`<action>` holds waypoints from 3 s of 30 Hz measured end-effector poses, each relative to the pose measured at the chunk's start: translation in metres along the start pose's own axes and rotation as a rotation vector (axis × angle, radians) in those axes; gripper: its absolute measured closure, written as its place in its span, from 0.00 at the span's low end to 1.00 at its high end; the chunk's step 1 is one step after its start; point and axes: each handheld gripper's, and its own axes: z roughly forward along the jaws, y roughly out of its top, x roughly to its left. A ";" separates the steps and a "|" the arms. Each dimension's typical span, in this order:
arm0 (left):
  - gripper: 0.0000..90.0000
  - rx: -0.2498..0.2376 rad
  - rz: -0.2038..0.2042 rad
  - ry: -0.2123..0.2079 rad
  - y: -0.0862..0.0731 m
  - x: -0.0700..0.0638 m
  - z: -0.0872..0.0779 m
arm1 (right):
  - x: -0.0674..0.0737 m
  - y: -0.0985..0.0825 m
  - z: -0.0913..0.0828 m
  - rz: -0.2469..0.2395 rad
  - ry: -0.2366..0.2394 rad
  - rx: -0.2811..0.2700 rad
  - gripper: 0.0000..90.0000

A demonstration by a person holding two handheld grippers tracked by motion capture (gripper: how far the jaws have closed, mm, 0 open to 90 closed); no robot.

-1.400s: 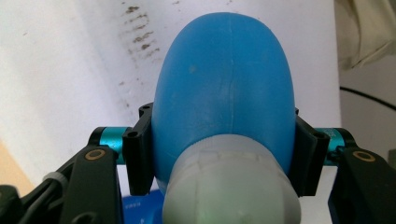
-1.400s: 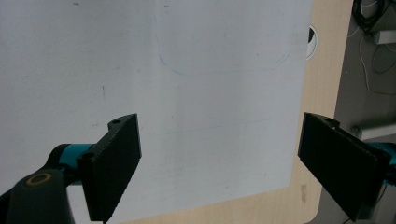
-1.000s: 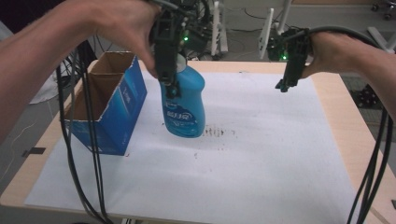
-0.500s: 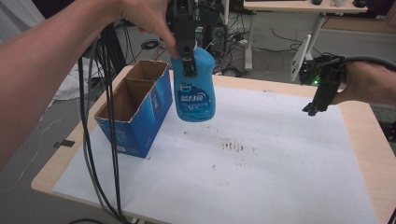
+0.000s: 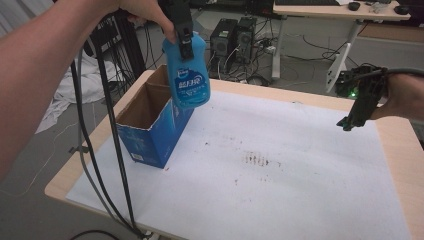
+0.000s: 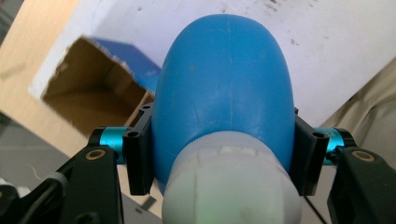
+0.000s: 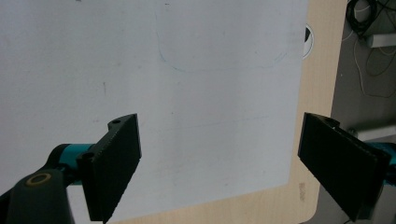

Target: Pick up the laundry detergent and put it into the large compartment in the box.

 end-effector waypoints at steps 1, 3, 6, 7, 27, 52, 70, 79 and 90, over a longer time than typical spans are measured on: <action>0.42 0.000 -0.019 0.004 -0.002 0.003 -0.001 | 0.000 0.000 0.000 0.000 0.000 0.000 0.14; 0.42 0.010 -0.046 0.021 -0.007 0.006 -0.004 | 0.000 0.001 0.001 -0.003 -0.001 0.000 0.14; 0.42 0.000 -0.098 0.034 -0.016 0.012 -0.010 | 0.000 0.003 0.001 -0.007 -0.001 -0.001 0.14; 0.42 -0.004 -0.123 0.027 -0.023 0.017 -0.013 | 0.000 0.003 0.001 -0.004 0.001 -0.003 0.14; 0.42 0.075 -0.242 0.090 -0.064 0.048 -0.005 | 0.001 0.006 0.003 -0.009 0.000 0.005 0.14; 0.42 0.091 -0.150 0.043 -0.079 0.044 0.070 | 0.005 0.013 0.007 -0.024 0.001 0.012 0.14; 0.42 0.082 0.075 0.031 -0.094 0.041 0.124 | 0.007 0.015 0.013 -0.031 0.013 0.025 0.14; 0.42 0.089 0.175 0.030 -0.096 0.040 0.143 | 0.006 0.016 0.016 -0.031 0.015 0.025 0.14; 0.42 0.074 0.194 0.024 -0.098 0.041 0.154 | 0.008 0.014 0.020 -0.032 0.024 0.026 0.14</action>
